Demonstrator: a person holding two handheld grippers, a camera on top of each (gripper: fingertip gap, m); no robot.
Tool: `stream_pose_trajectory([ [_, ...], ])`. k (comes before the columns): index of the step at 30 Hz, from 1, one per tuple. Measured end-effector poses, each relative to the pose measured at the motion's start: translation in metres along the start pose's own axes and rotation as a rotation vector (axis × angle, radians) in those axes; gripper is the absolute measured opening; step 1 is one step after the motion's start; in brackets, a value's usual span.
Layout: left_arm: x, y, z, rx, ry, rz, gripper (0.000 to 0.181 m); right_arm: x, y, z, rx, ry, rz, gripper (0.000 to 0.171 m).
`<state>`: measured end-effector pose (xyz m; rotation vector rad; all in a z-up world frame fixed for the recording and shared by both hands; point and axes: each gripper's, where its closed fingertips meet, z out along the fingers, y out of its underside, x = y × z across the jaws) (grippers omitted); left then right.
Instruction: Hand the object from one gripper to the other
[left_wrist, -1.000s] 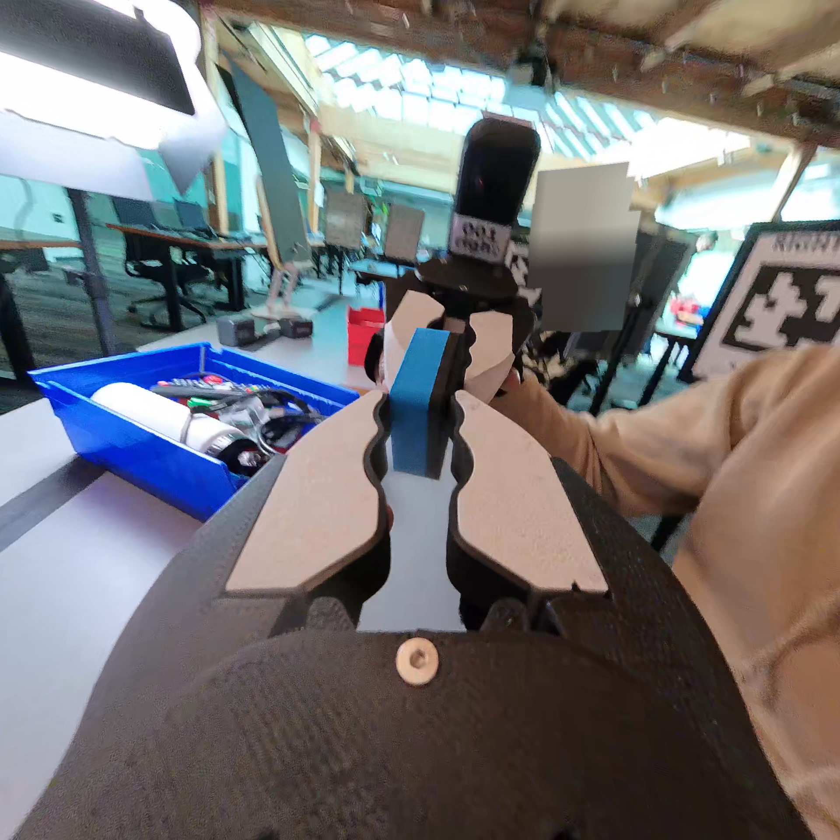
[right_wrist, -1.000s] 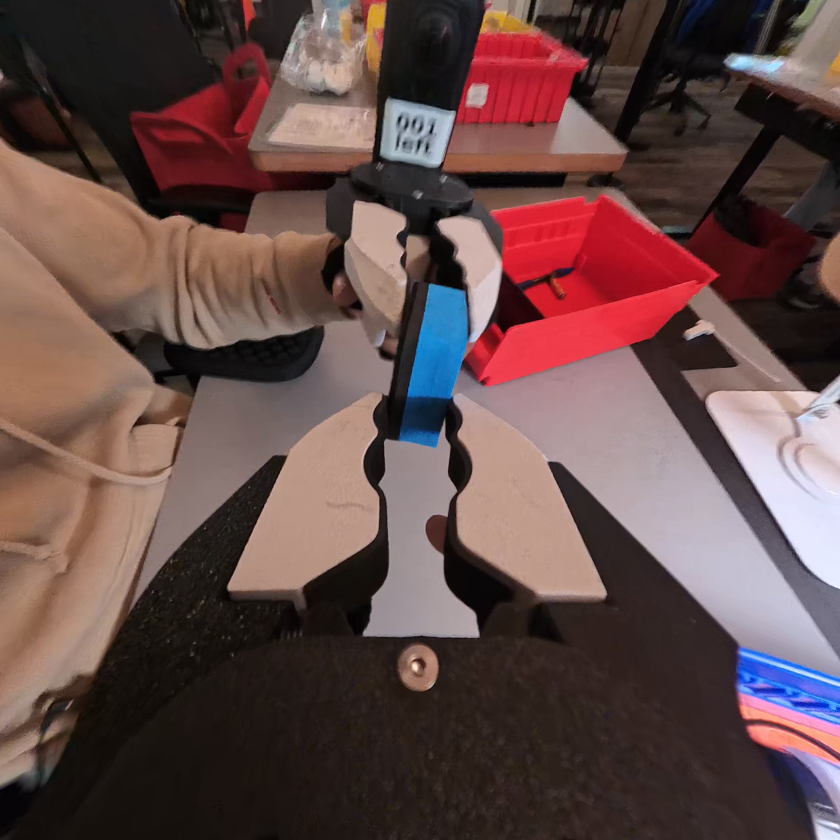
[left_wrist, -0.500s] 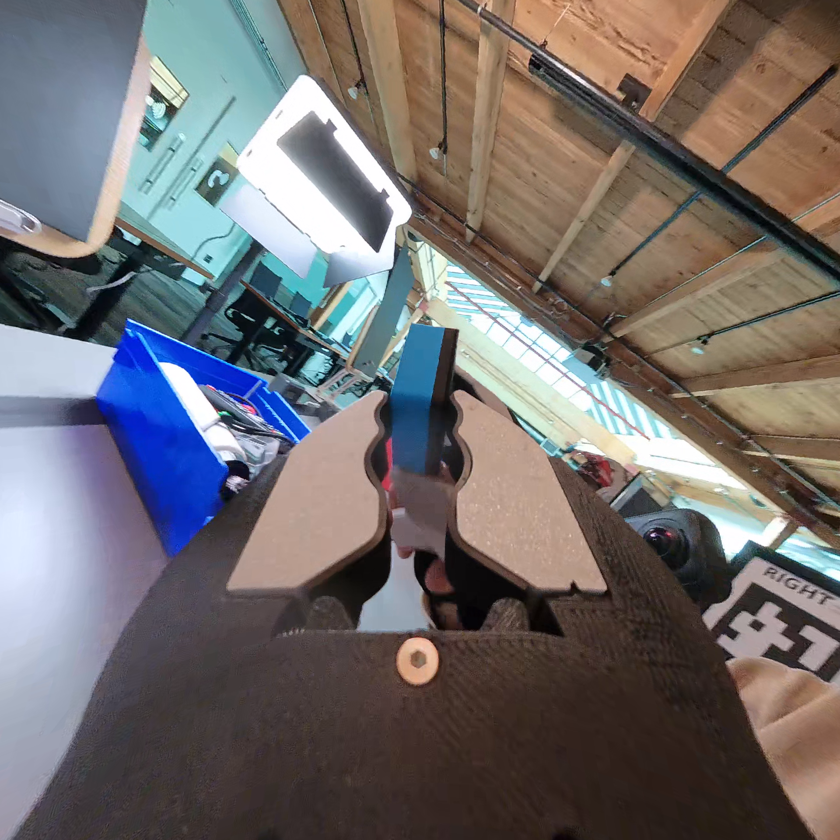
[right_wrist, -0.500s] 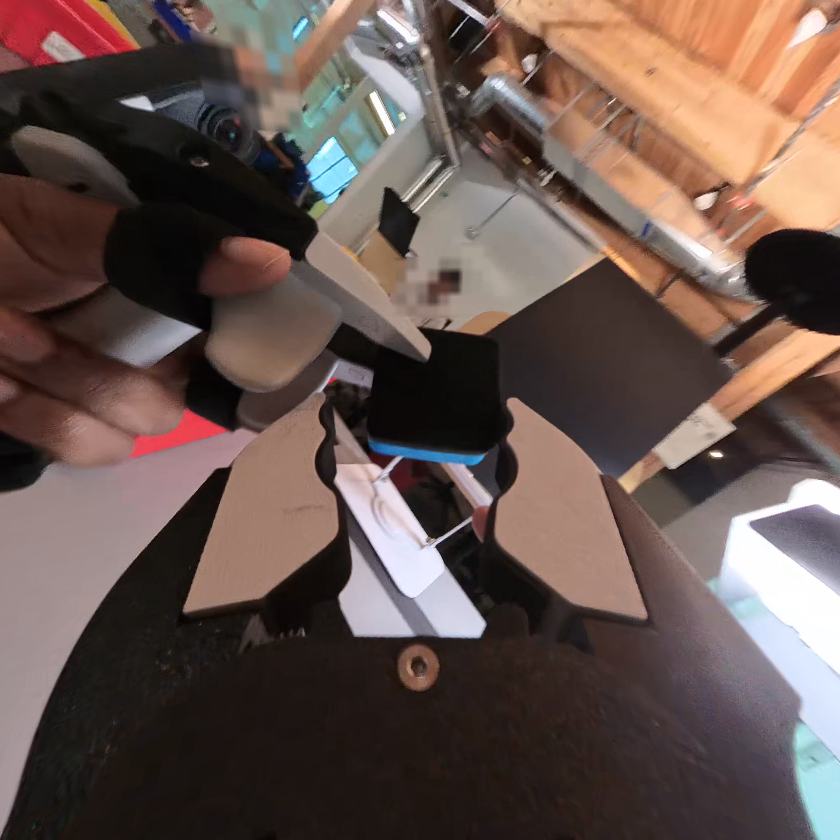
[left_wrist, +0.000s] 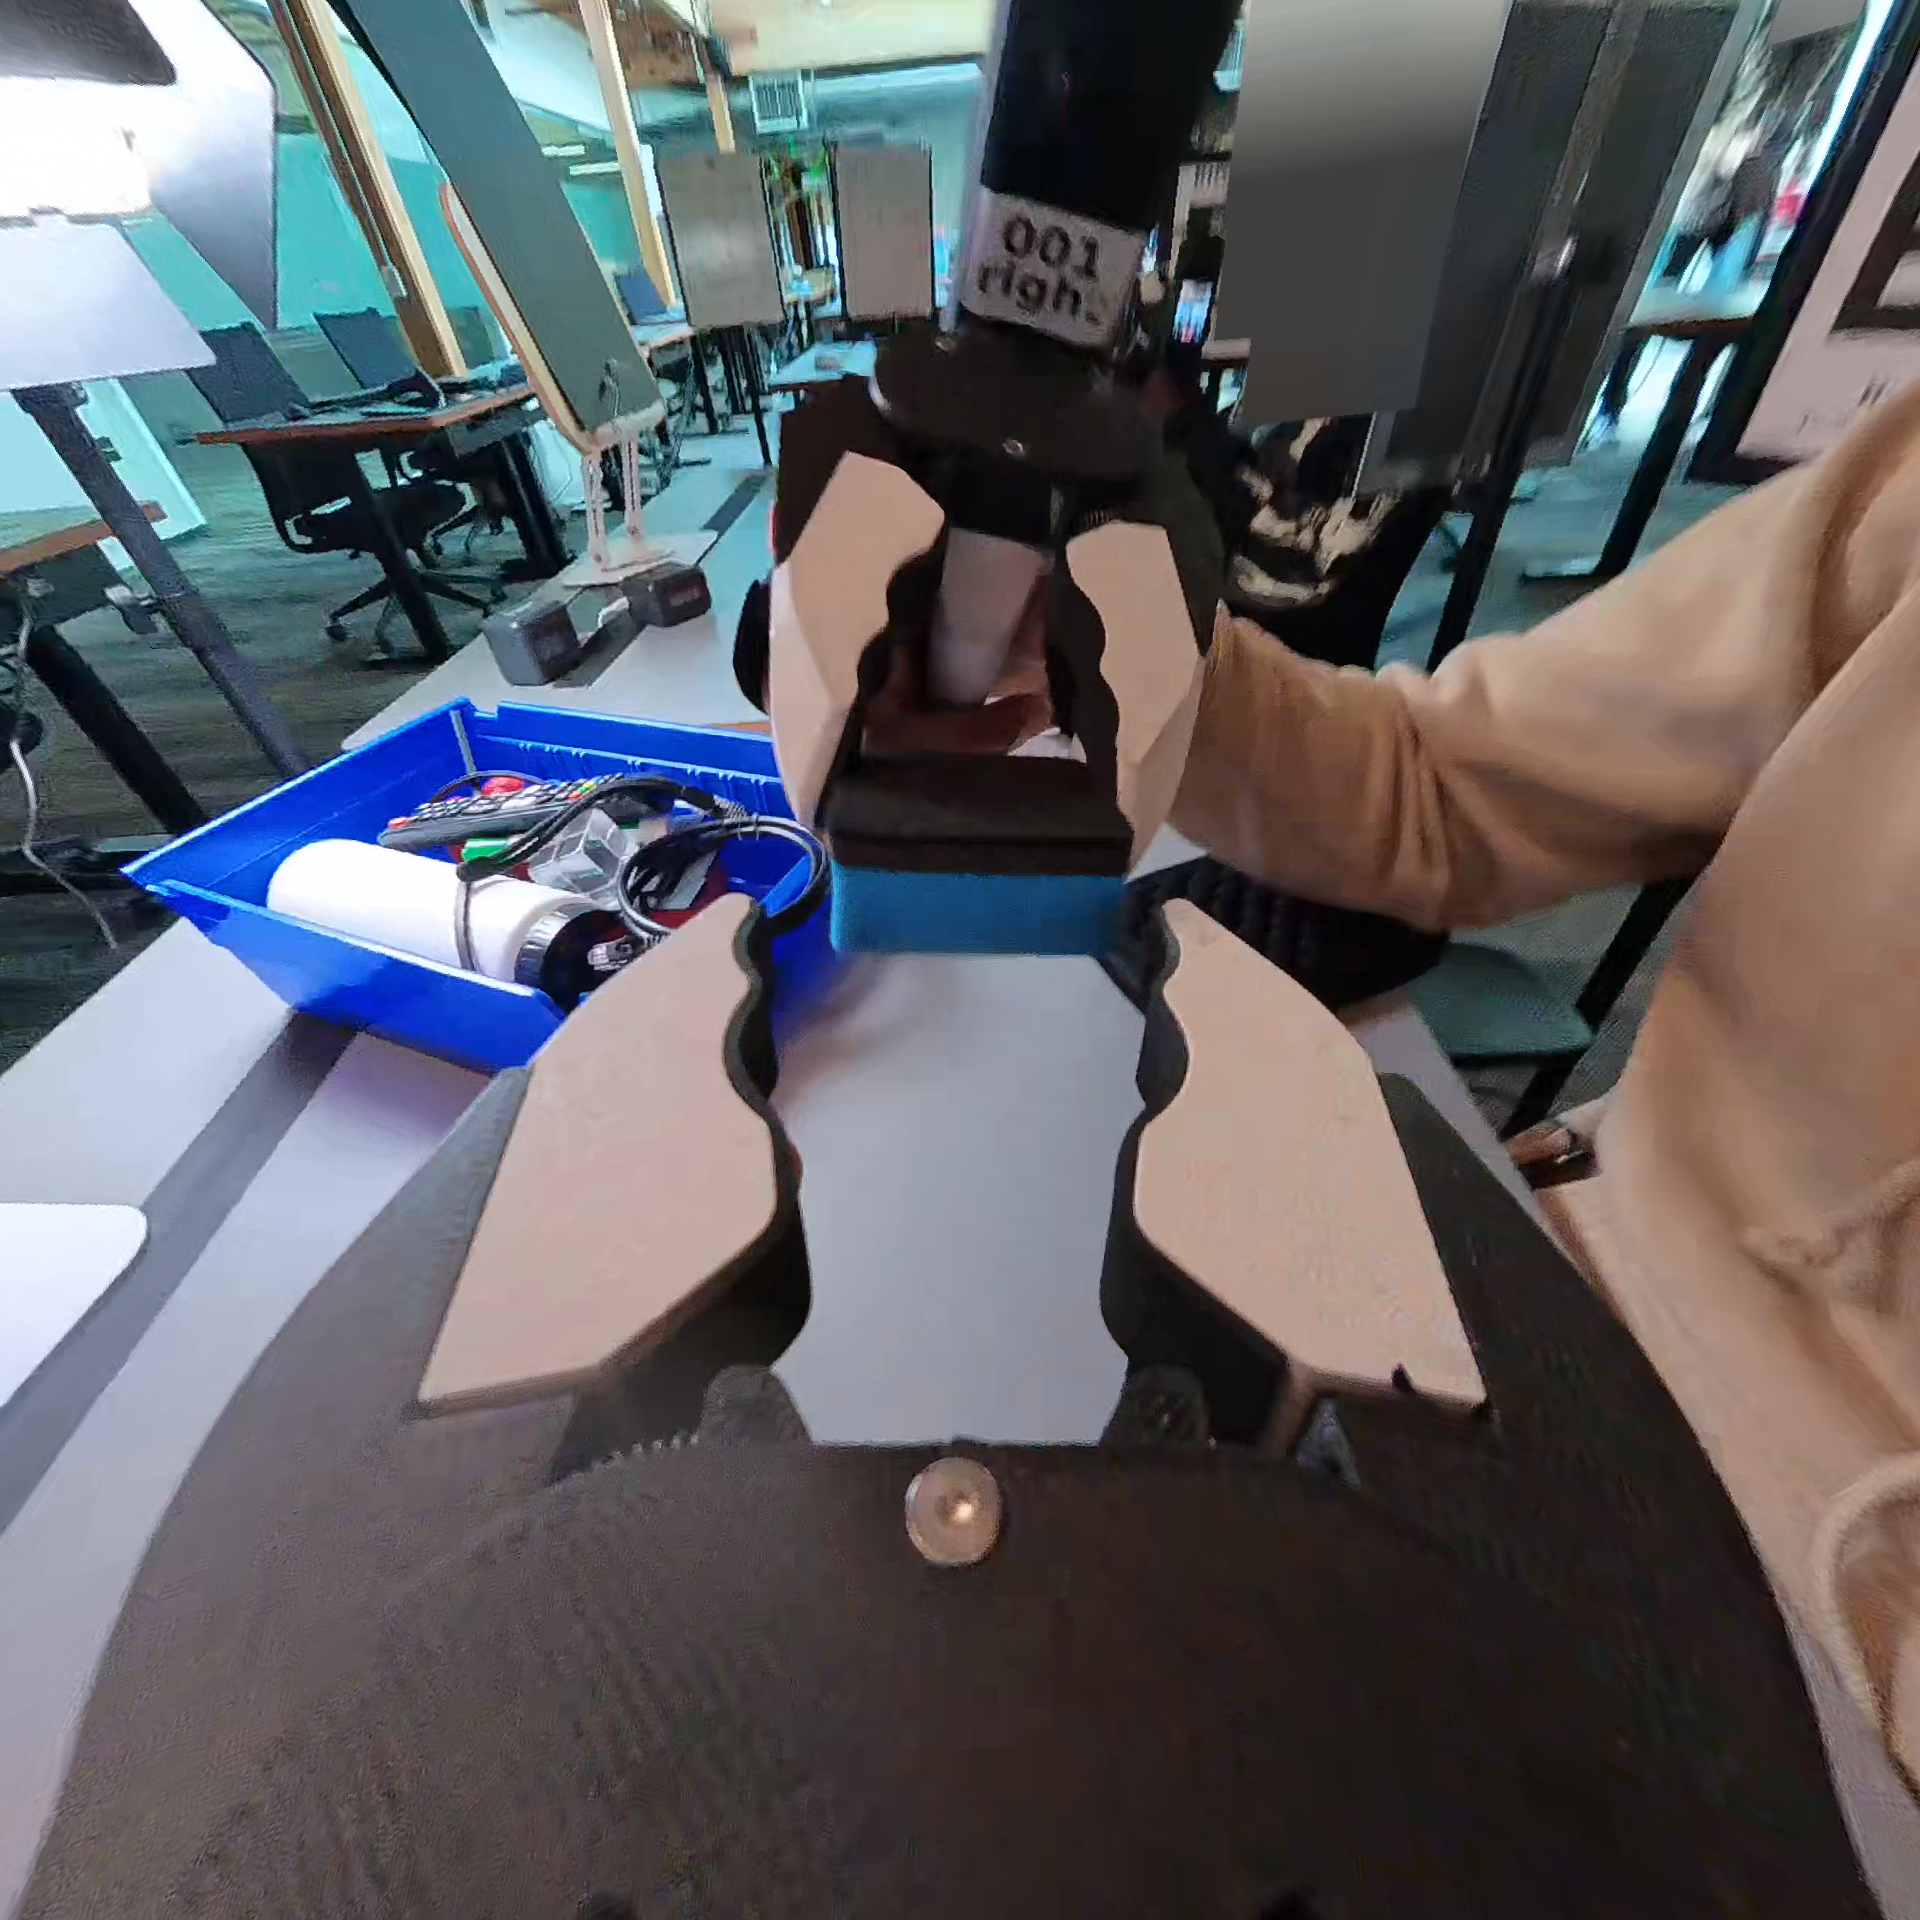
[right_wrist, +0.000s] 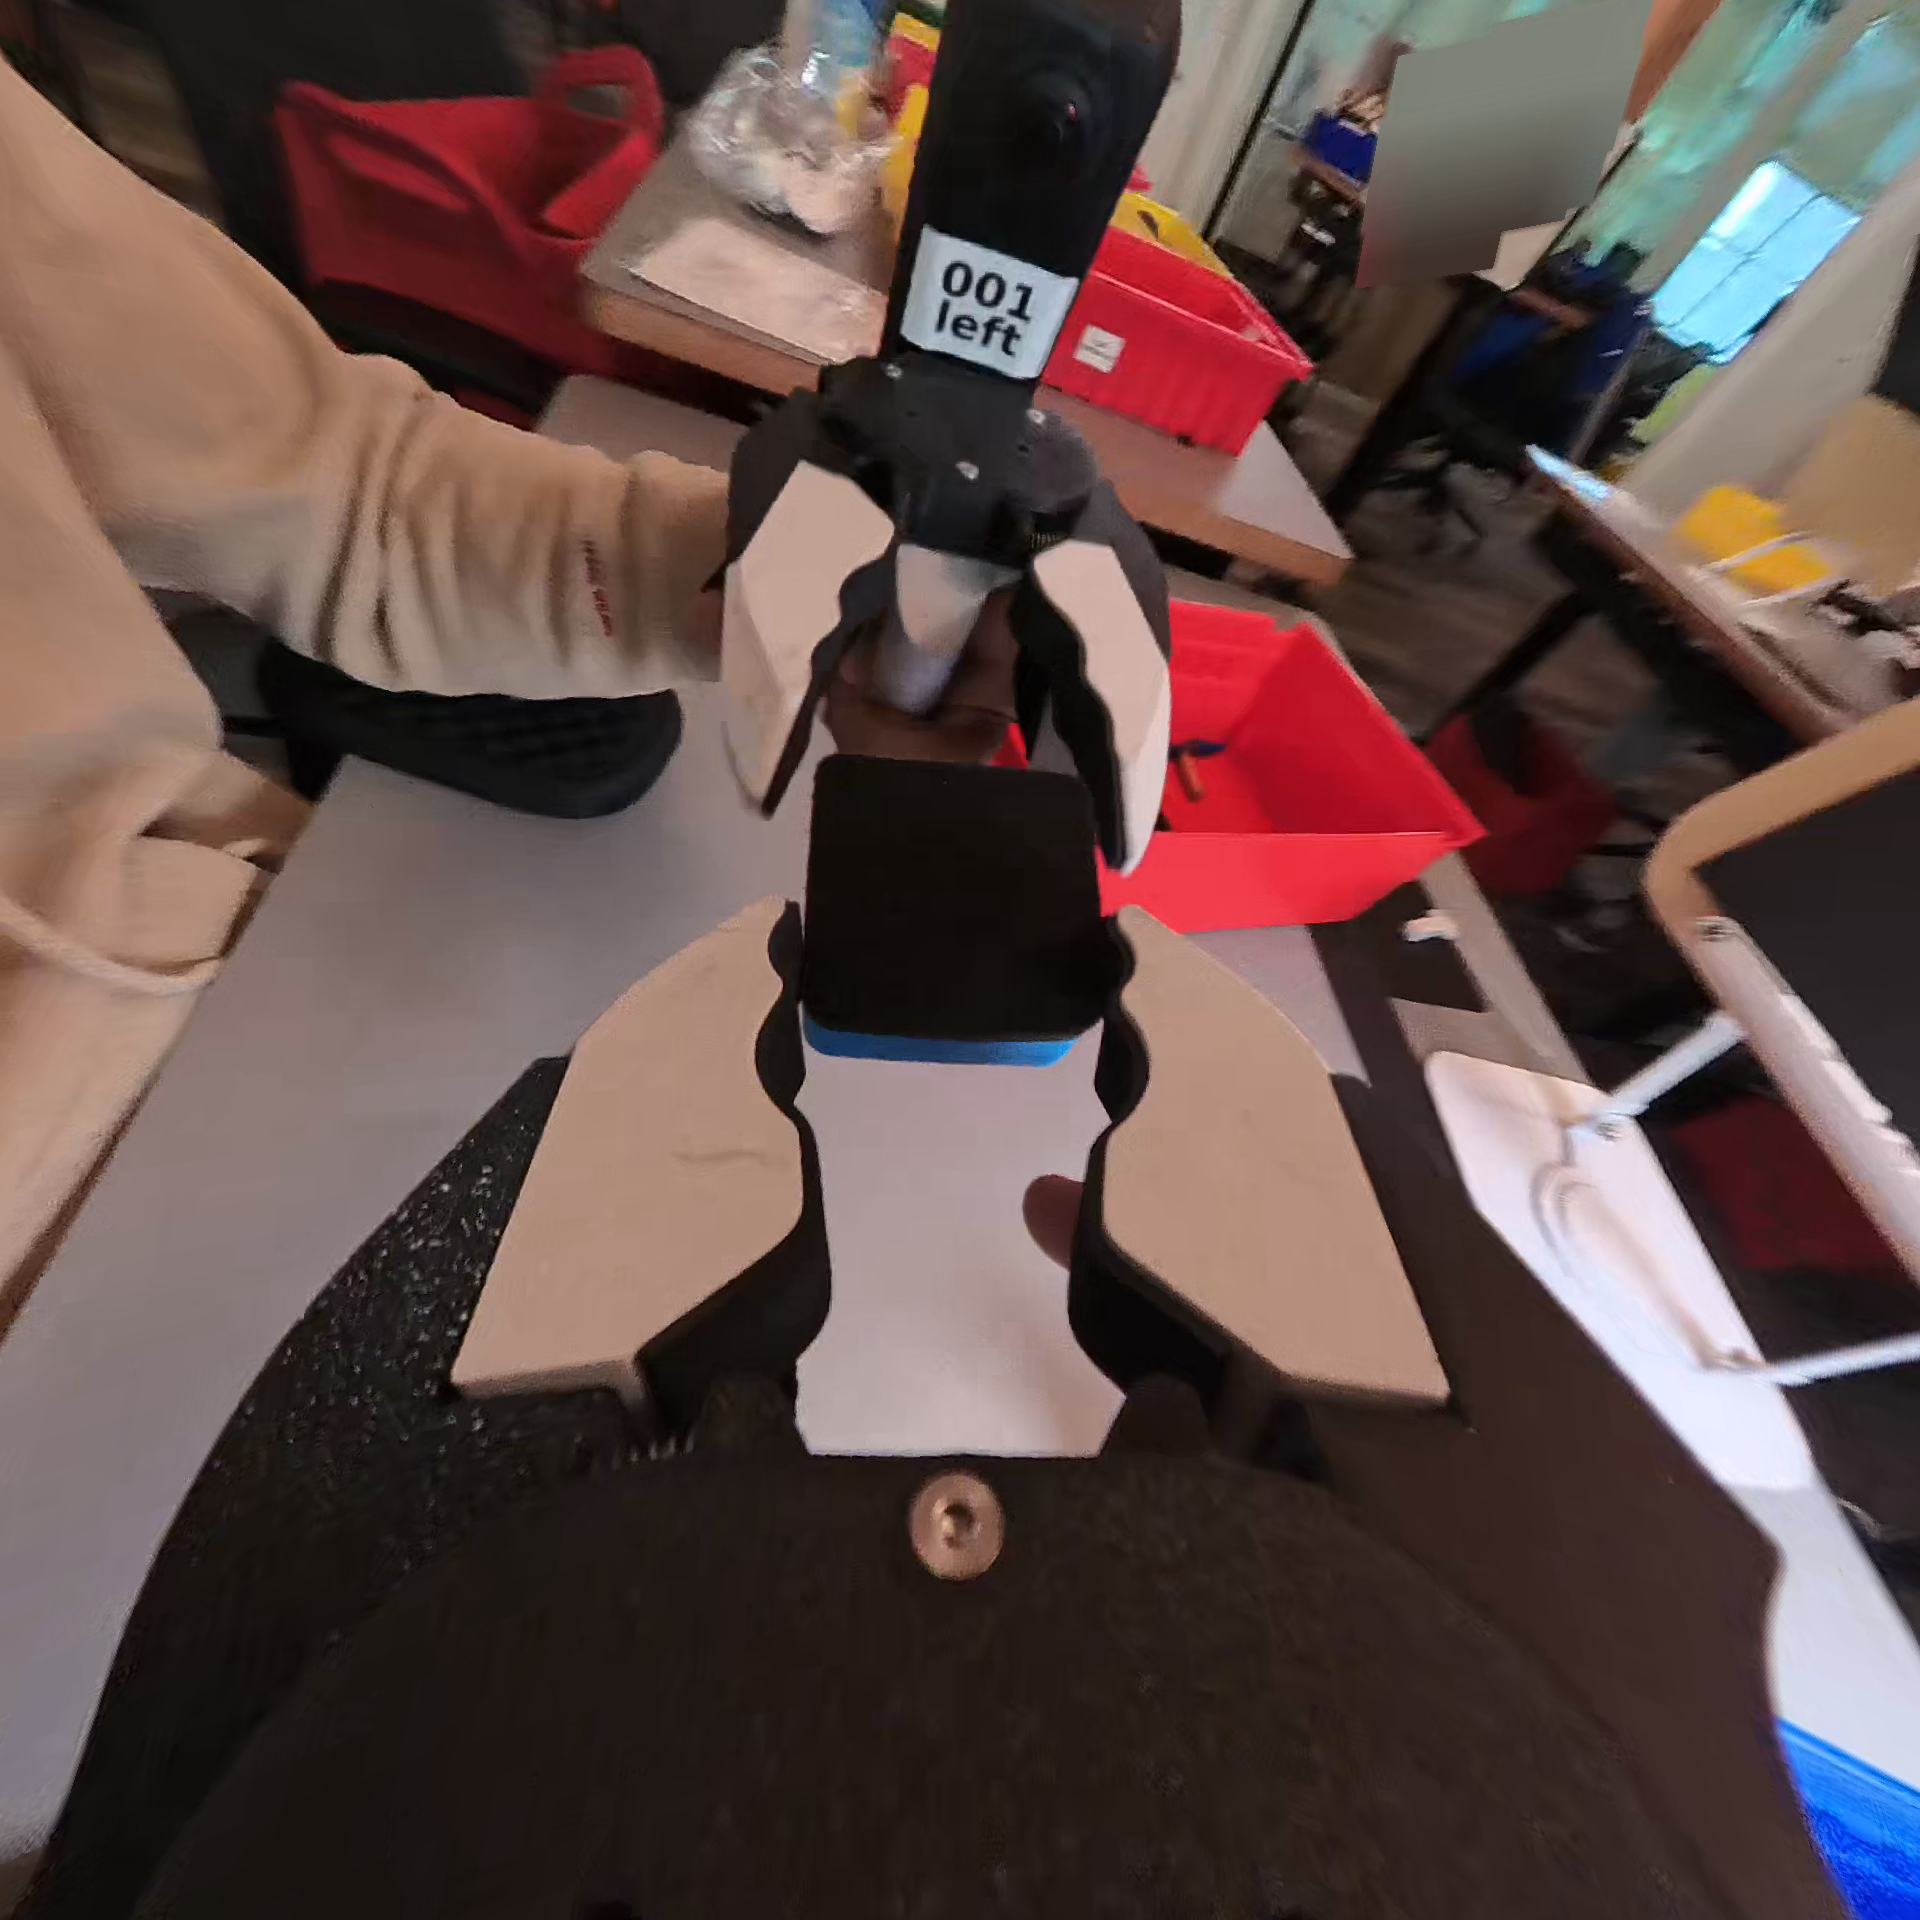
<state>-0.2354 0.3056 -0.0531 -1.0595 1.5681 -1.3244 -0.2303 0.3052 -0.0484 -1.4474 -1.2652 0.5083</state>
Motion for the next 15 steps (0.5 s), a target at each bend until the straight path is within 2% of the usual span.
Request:
stream_pose_trajectory([
  [2,0.008,0.008,0.007,-0.046,0.018,0.042,0.055,-0.009,0.004,0.007,-0.012,-0.073,0.044,0.054],
  [3,0.009,0.010,0.008,-0.061,0.022,0.050,0.054,-0.012,0.008,0.008,-0.028,-0.094,0.056,0.054],
  [6,-0.005,0.002,0.006,-0.010,-0.044,-0.011,0.054,0.002,0.004,0.005,0.002,-0.014,0.030,0.053],
  [10,-0.032,-0.018,-0.010,0.178,-0.044,-0.370,0.054,0.035,-0.016,-0.010,0.094,0.285,-0.148,0.055],
  [12,-0.037,-0.021,-0.015,0.231,0.023,-0.551,0.054,0.039,-0.010,-0.008,0.012,0.363,-0.287,0.061],
  [15,-0.027,-0.017,-0.012,0.210,0.174,-0.747,0.054,0.040,-0.001,0.004,-0.088,0.436,-0.477,0.065],
])
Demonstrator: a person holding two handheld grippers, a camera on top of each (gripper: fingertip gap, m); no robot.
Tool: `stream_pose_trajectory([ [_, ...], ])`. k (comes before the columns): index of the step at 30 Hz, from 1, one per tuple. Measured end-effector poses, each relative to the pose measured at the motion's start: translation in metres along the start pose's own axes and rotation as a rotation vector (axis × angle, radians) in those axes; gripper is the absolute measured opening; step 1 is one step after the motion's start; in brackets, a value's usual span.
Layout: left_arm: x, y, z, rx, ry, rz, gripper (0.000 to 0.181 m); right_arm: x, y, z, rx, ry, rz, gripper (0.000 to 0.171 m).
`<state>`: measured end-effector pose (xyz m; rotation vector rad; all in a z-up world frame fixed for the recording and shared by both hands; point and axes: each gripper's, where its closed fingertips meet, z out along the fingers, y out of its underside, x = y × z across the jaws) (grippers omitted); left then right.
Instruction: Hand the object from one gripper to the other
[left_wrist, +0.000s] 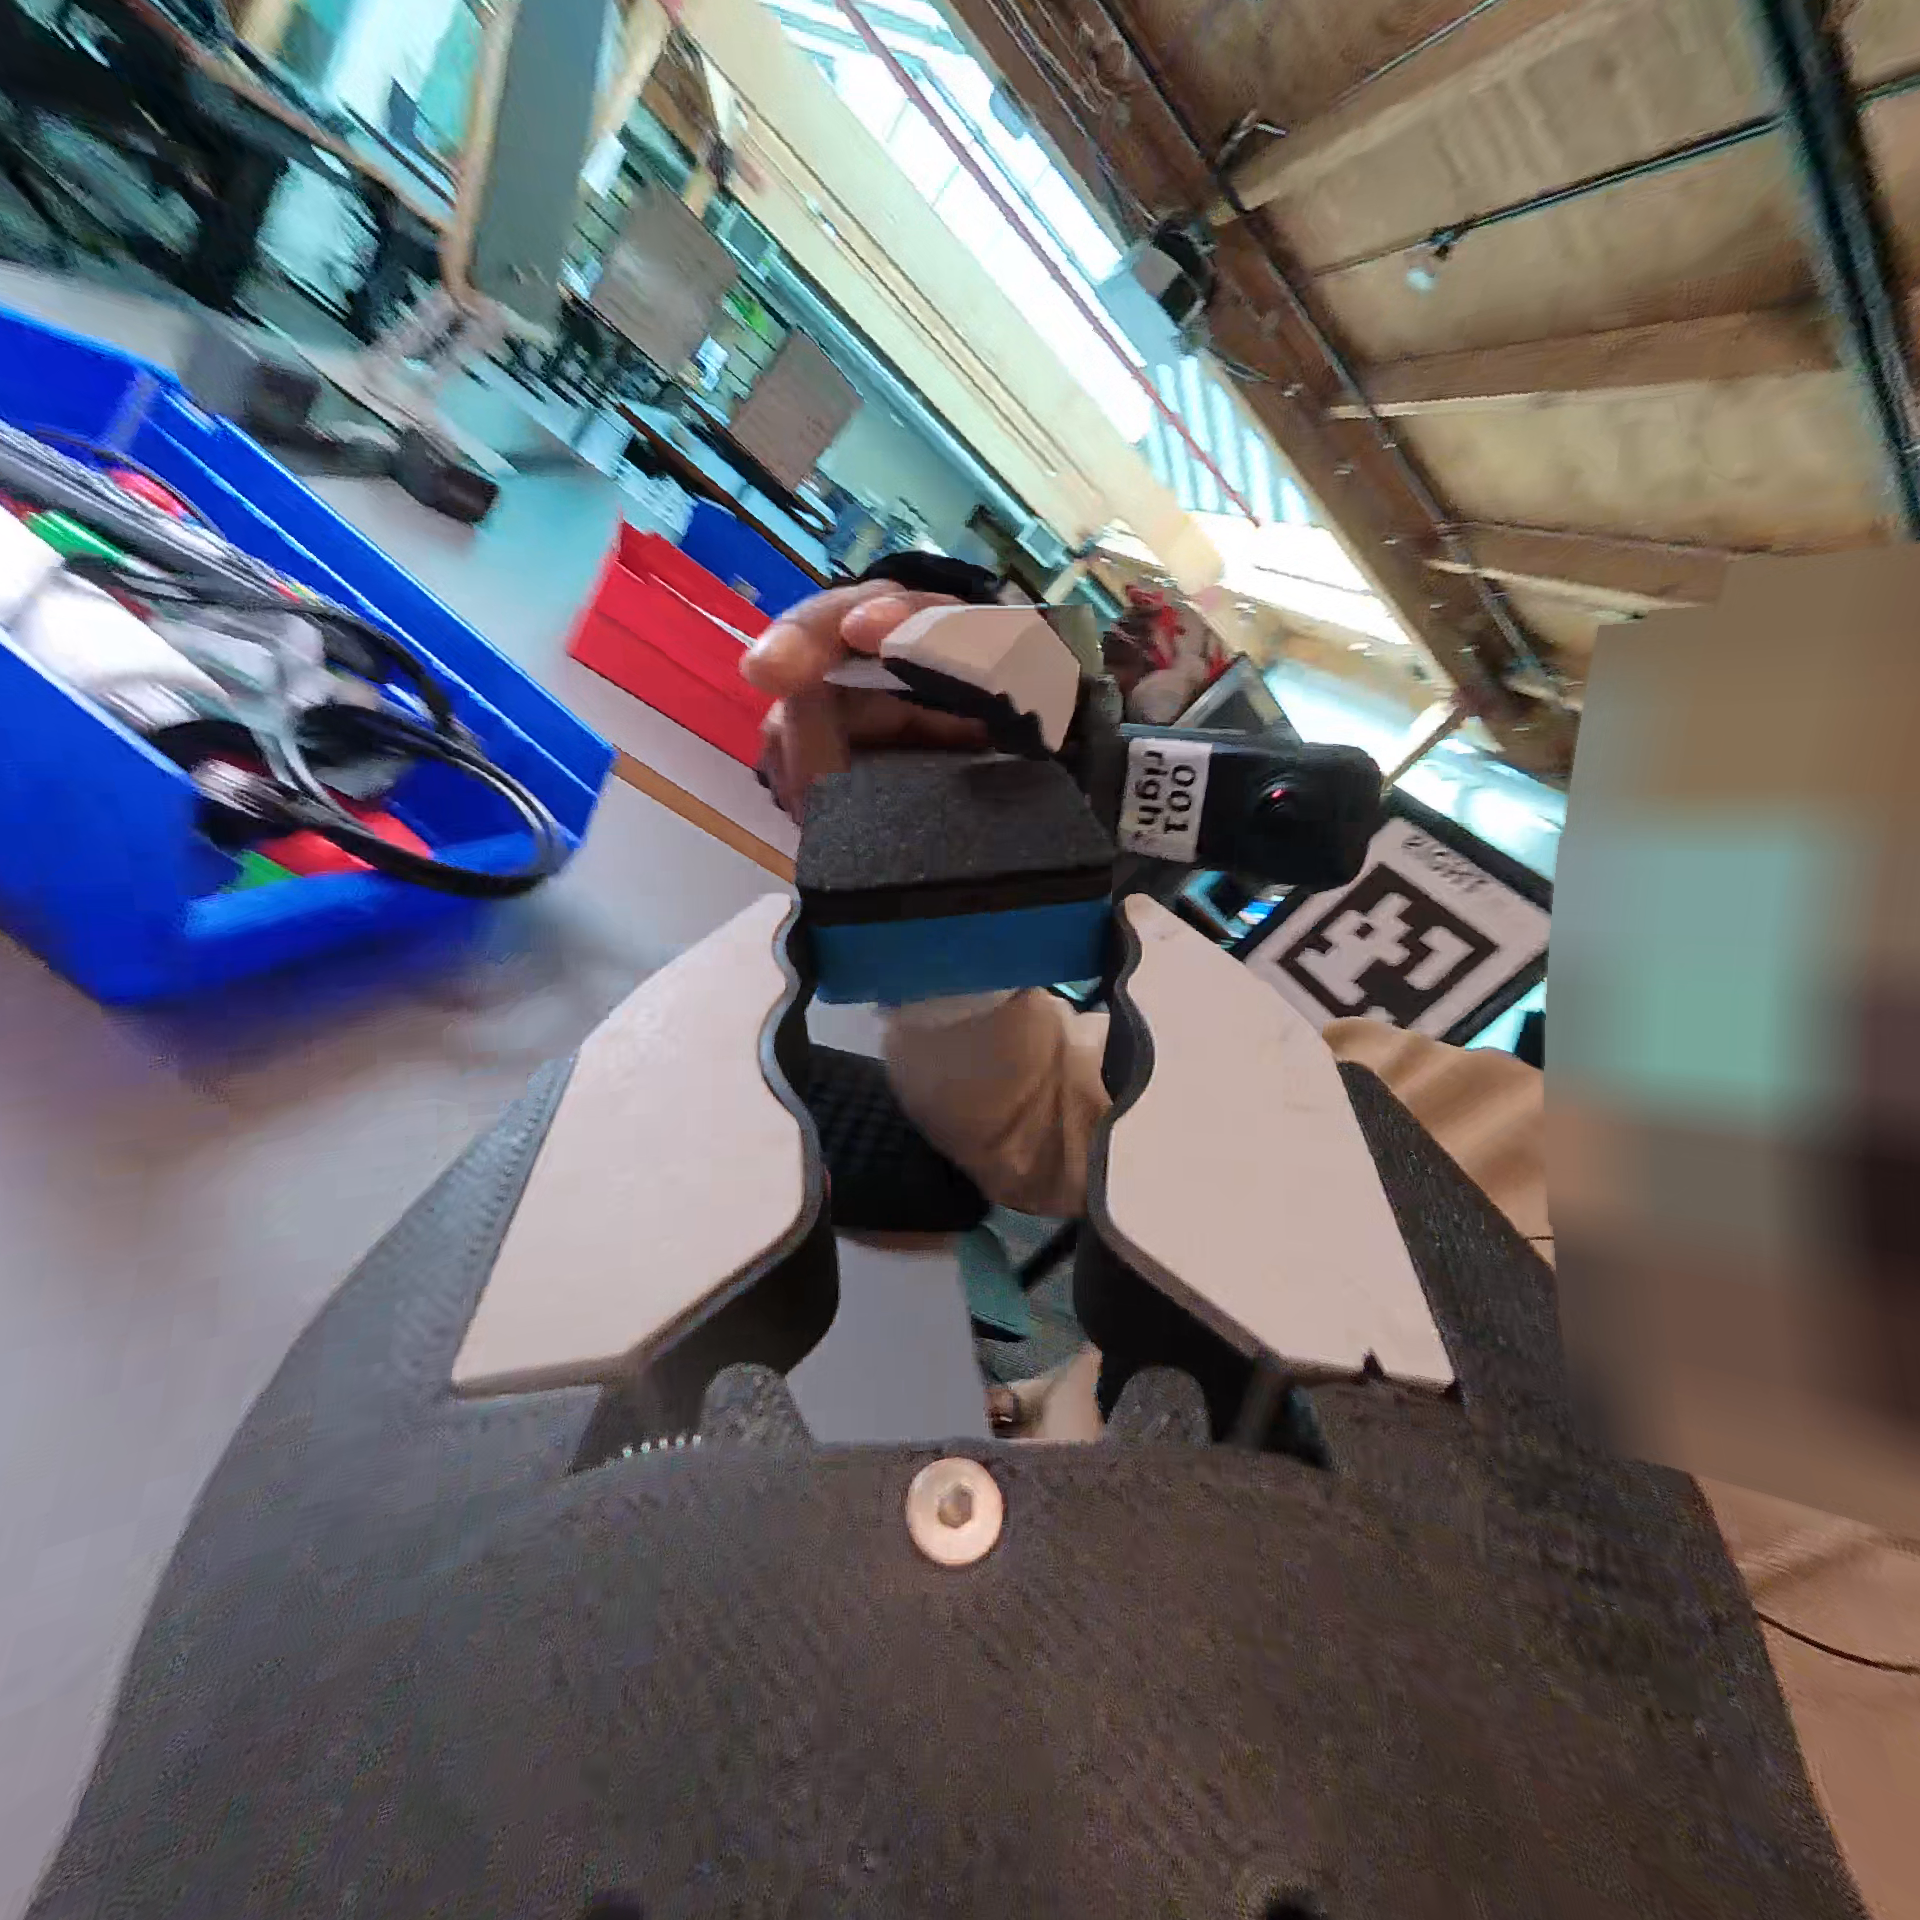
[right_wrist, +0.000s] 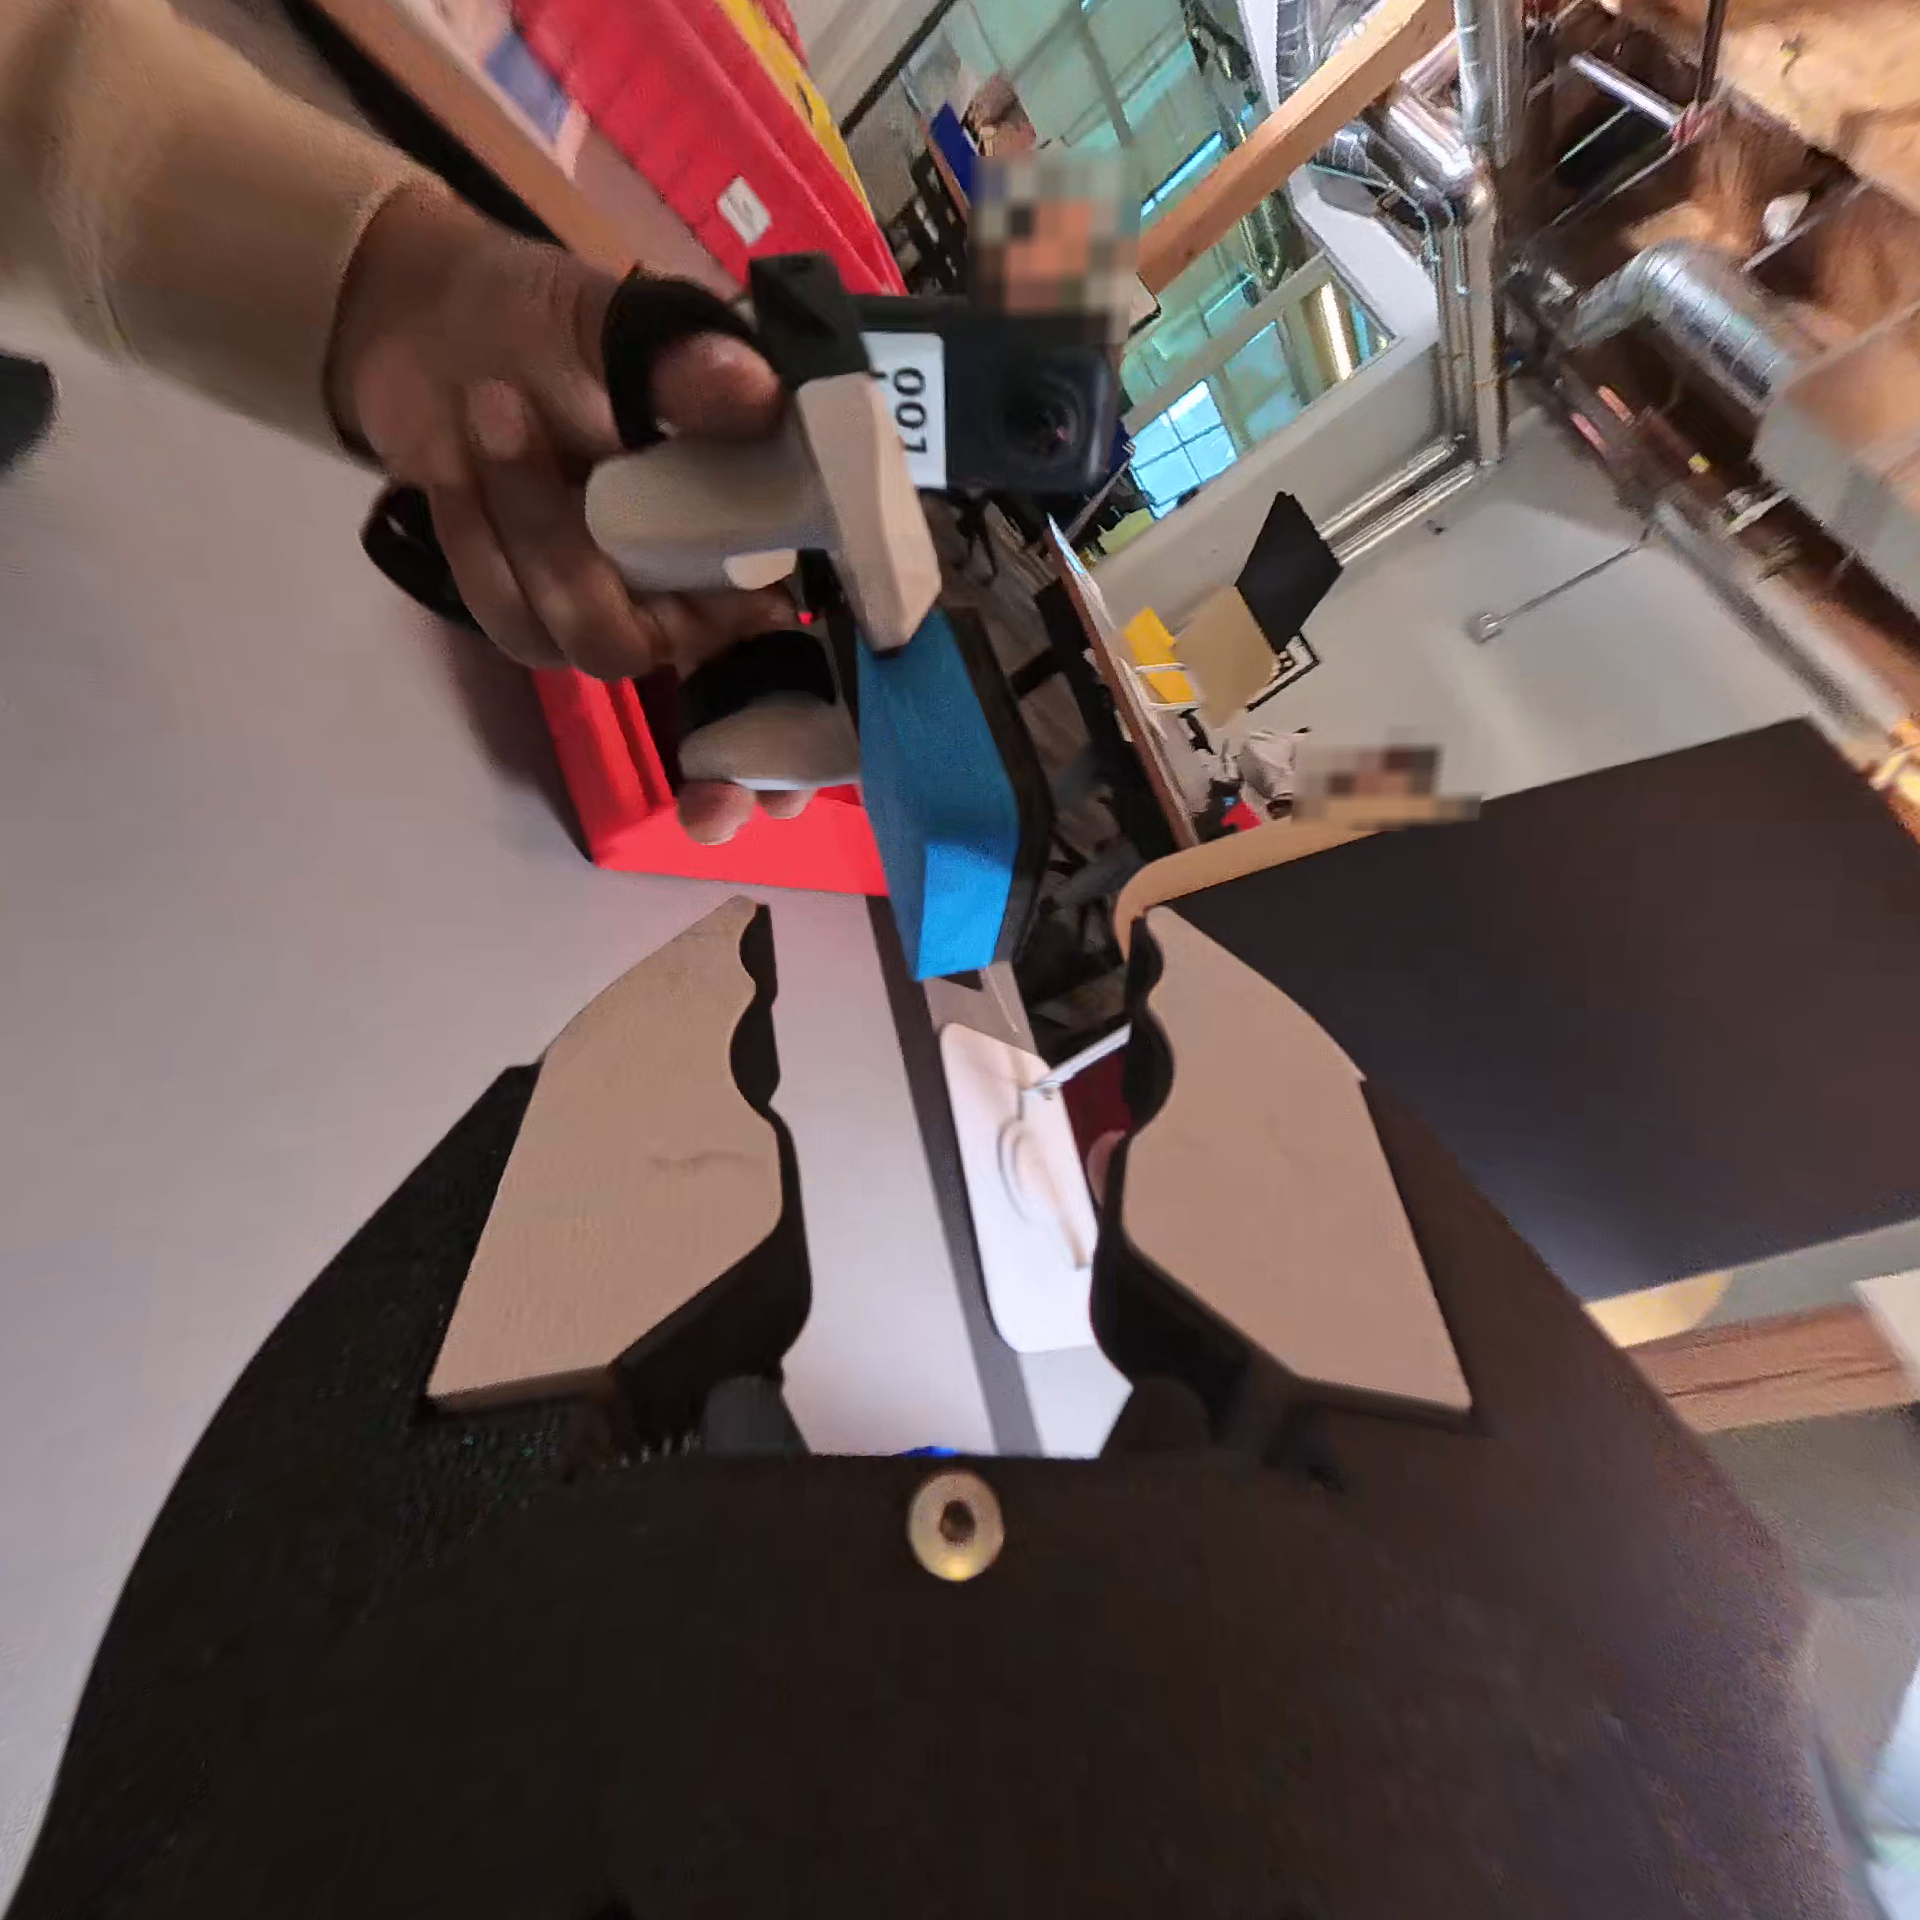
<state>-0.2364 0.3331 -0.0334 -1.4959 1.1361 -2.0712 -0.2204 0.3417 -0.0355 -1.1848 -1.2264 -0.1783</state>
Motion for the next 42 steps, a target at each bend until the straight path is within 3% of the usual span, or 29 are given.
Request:
stream_pose_trajectory([
  [2,0.004,0.009,0.006,-0.042,0.046,-0.060,0.056,-0.005,-0.004,0.006,0.017,0.019,-0.052,0.059],
  [4,0.007,0.013,0.009,-0.059,0.059,-0.028,0.059,-0.013,-0.009,0.006,0.064,-0.021,-0.041,0.027],
  [5,0.010,0.012,0.008,-0.056,0.054,0.040,0.061,-0.013,-0.010,0.004,0.076,-0.041,0.001,0.024],
  [8,0.016,0.004,0.002,-0.037,-0.048,0.362,0.067,-0.001,-0.013,-0.008,0.137,-0.109,0.249,0.023],
  [13,0.019,0.005,-0.001,-0.120,-0.303,0.961,0.069,-0.014,-0.020,-0.024,0.192,-0.498,0.761,0.023],
  [17,0.017,0.015,0.004,-0.217,-0.439,1.337,0.072,-0.021,-0.038,-0.022,0.217,-0.714,1.116,0.023],
  [20,0.018,0.017,0.007,-0.252,-0.526,1.595,0.072,-0.033,-0.042,-0.015,0.173,-0.769,1.183,0.023],
  [23,0.014,0.024,0.009,-0.311,-0.557,1.726,0.058,-0.050,-0.044,-0.013,0.133,-0.854,1.200,0.023],
  [26,0.010,0.021,0.007,-0.293,-0.561,1.653,0.057,-0.048,-0.041,-0.009,0.155,-0.850,1.226,0.023],
  [28,0.011,0.012,0.004,-0.202,-0.531,1.475,0.058,-0.033,-0.041,-0.004,0.203,-0.731,1.180,0.030],
  [31,0.012,0.006,-0.001,-0.123,-0.372,1.062,0.058,-0.007,-0.036,-0.010,0.261,-0.420,0.866,0.053],
  [34,0.008,0.011,0.001,-0.145,-0.260,0.746,0.057,-0.001,-0.041,-0.020,0.259,-0.196,0.464,0.052],
  [36,0.007,0.013,0.002,-0.141,-0.211,0.563,0.057,-0.010,-0.039,-0.024,0.176,-0.172,0.268,0.049],
  [37,0.011,0.008,0.002,-0.101,-0.169,0.468,0.057,-0.015,-0.037,-0.026,0.135,-0.176,0.185,0.057],
  [40,0.020,-0.003,-0.005,-0.034,-0.051,0.232,0.057,-0.017,-0.054,-0.038,0.209,-0.221,0.202,0.054],
  [42,0.023,-0.007,-0.006,-0.007,-0.022,0.153,0.057,-0.018,-0.050,-0.031,0.149,-0.177,0.125,0.053],
])
